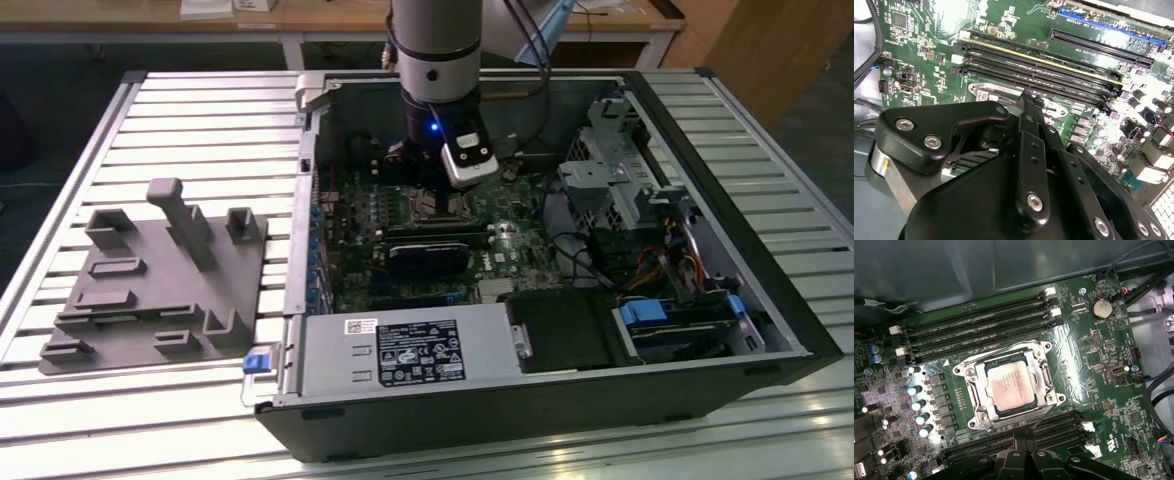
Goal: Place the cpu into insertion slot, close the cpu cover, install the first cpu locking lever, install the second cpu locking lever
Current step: 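Install the second cpu locking lever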
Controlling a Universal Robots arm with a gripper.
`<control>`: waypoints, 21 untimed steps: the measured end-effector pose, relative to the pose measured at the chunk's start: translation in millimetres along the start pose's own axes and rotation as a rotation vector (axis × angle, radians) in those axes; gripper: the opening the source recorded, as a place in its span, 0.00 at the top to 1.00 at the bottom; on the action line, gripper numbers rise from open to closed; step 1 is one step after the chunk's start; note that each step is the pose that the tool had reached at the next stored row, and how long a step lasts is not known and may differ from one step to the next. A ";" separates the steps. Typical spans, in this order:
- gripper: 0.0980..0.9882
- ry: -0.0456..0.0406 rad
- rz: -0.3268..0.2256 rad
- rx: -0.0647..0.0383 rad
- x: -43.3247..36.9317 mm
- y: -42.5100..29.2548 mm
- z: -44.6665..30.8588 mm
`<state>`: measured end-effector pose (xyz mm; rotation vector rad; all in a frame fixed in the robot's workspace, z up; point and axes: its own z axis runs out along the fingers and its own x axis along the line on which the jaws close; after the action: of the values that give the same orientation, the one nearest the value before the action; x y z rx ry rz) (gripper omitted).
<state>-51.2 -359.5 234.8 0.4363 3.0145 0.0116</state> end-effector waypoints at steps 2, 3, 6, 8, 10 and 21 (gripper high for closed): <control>0.99 0.0000 -0.001 0.000 0.5 -0.1 0.1; 0.99 -0.0001 -0.002 0.000 1.1 -0.3 0.3; 0.99 0.0000 -0.006 -0.001 4.7 -1.4 0.6; 0.99 -0.0001 -0.009 -0.001 7.9 -2.3 0.8; 0.99 -0.0002 -0.012 -0.001 10.5 -3.1 1.2; 0.99 0.0061 -0.010 -0.023 9.9 -6.3 2.8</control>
<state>-62.2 -362.8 231.0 0.4192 3.0194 0.0468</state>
